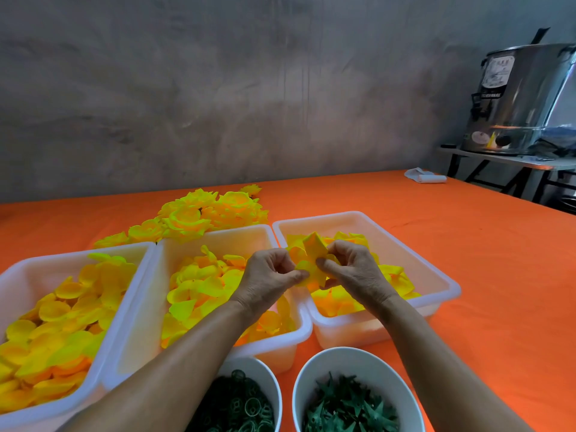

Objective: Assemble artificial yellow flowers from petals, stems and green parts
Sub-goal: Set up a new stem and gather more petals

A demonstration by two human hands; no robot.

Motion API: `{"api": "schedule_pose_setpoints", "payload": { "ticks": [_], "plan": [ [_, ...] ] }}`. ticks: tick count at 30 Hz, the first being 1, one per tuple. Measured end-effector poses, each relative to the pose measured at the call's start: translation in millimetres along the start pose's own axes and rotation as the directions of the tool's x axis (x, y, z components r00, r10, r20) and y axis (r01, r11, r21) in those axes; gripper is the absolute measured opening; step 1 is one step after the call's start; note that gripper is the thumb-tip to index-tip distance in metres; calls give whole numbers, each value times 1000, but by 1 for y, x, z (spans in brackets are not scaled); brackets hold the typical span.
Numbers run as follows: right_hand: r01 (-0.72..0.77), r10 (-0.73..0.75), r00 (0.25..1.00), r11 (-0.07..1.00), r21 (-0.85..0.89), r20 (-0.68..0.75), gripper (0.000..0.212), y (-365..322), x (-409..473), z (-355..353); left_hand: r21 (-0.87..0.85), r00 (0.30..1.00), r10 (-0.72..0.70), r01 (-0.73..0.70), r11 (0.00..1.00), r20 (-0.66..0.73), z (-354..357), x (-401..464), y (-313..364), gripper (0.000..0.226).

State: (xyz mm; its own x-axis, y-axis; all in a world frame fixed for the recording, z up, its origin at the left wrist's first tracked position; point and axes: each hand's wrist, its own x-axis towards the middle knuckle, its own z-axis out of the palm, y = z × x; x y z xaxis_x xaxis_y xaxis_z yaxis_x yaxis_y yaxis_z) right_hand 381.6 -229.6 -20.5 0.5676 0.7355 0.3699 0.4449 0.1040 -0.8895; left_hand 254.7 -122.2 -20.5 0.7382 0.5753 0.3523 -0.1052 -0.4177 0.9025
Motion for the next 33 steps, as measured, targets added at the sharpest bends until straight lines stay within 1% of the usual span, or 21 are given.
{"api": "schedule_pose_setpoints", "payload": {
  "ticks": [5,9,12,14,16,20,22,27,31,33],
  "plan": [
    [22,-28,989,999,-42,-146,20,4,1,-1,-64,998,7,-11,998,-66,0,1,0,27],
    [8,-34,972,994,-110,-231,10,9,4,-2,-152,991,-36,17,988,-125,-2,4,1,26],
    [-26,-23,944,990,-142,-330,5,10,5,-2,-218,985,-70,35,975,-157,-4,5,1,22],
    [-45,-25,920,985,-168,-392,7,11,6,-3,-263,983,-85,39,964,-165,-4,5,1,21],
    [-76,-10,896,982,-175,-445,8,11,6,-5,-255,981,-87,40,966,-174,-4,5,0,22],
    [-131,44,830,984,-119,-556,11,12,8,-7,-237,977,-98,51,970,-191,-6,6,-2,17],
    [-122,48,826,988,-95,-562,8,12,7,-7,-238,978,-96,50,970,-187,-6,6,-2,13],
    [-90,76,796,996,7,-601,8,15,9,-9,-253,974,-71,14,967,-216,-7,6,-3,21],
    [-92,103,722,994,52,-685,5,19,10,-12,-289,965,-70,-6,957,-253,-6,6,-2,18],
    [-91,114,688,993,71,-716,3,20,10,-13,-302,963,-86,5,953,-255,-6,7,-3,15]
  ]
}}
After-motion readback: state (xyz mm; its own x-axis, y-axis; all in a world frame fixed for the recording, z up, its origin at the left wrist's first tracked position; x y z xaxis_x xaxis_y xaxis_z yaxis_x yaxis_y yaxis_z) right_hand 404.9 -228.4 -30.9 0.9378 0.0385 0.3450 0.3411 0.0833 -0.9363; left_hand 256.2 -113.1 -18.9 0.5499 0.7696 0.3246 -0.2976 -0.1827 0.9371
